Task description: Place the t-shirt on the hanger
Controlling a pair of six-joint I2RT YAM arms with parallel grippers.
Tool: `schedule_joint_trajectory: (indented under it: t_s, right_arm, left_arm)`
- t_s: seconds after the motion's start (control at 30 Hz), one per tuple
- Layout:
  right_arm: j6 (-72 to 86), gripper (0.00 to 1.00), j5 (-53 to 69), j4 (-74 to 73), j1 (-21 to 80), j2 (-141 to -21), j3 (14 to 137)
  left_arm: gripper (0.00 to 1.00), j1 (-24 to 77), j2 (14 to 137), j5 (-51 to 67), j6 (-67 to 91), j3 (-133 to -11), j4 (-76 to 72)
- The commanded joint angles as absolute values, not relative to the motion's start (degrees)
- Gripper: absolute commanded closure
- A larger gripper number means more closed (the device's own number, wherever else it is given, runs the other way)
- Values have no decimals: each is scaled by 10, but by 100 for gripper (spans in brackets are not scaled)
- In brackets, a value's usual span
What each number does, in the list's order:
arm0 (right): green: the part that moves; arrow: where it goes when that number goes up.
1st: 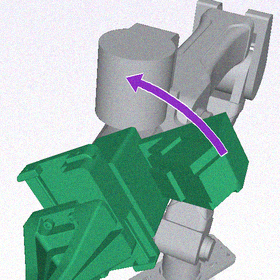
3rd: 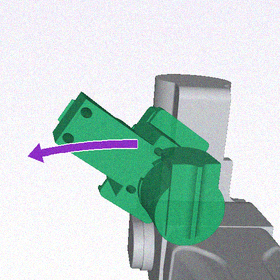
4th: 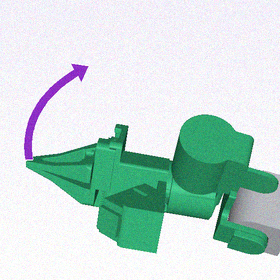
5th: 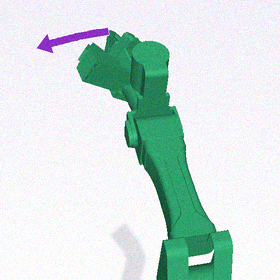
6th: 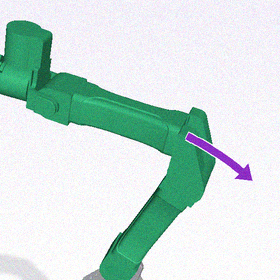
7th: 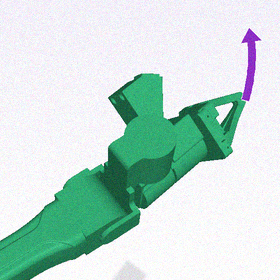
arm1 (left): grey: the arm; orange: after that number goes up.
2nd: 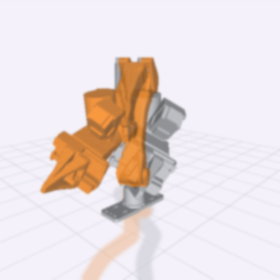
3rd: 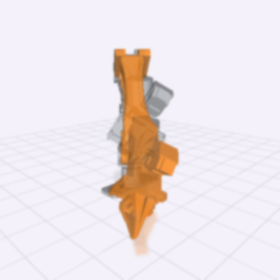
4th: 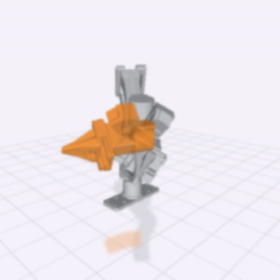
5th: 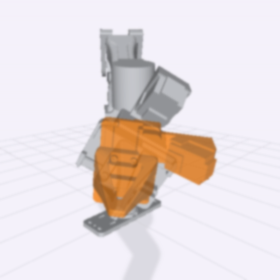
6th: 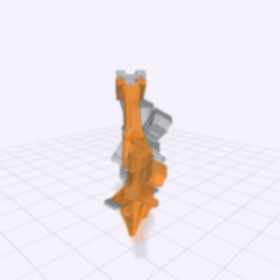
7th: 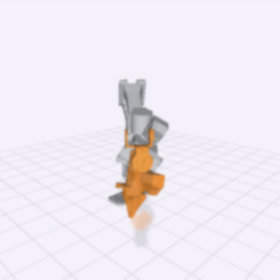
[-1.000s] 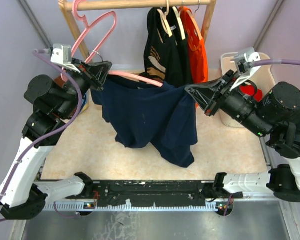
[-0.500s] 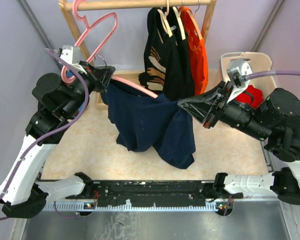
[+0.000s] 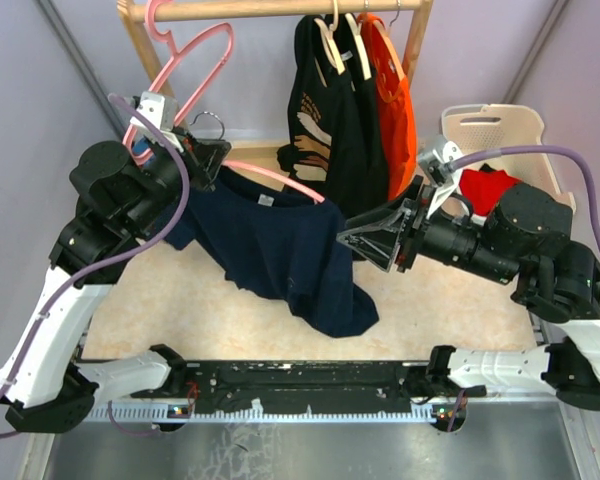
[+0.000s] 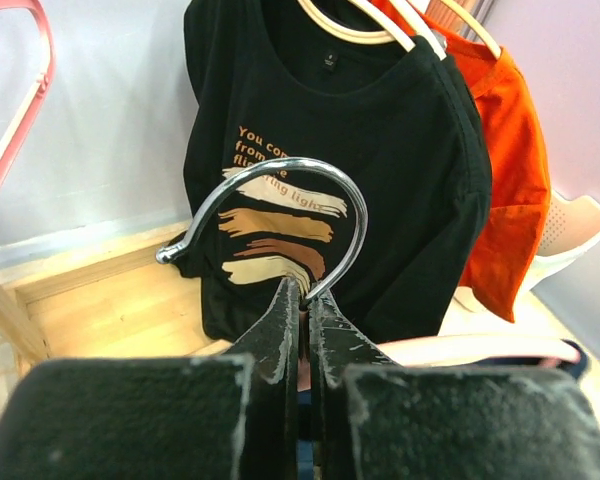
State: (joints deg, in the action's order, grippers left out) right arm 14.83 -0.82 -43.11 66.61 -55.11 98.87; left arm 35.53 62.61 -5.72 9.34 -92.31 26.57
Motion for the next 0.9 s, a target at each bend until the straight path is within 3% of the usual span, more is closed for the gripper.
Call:
schedule_joint_trajectory:
  t_s: [0.0, 0.43, 0.5, 0.67, 0.87]
  right_arm:
    - [162, 67, -80, -447, 669, -545, 1013]
    - [169, 68, -312, -597, 669, -671, 1156]
    - [163, 67, -310, -614, 668, -695, 1191]
    - [162, 52, -289, -637, 668, -741, 1247]
    - [163, 55, -211, -637, 668, -740, 1227]
  left_arm:
    - [100, 354, 614, -40, 84, -962, 236]
    - [100, 354, 626, 24, 88, -1022, 268]
    - [100, 354, 626, 34, 88, -1024, 269]
    - [100, 354, 627, 40, 87, -1029, 275]
    - [100, 354, 626, 42, 83, -1028, 276]
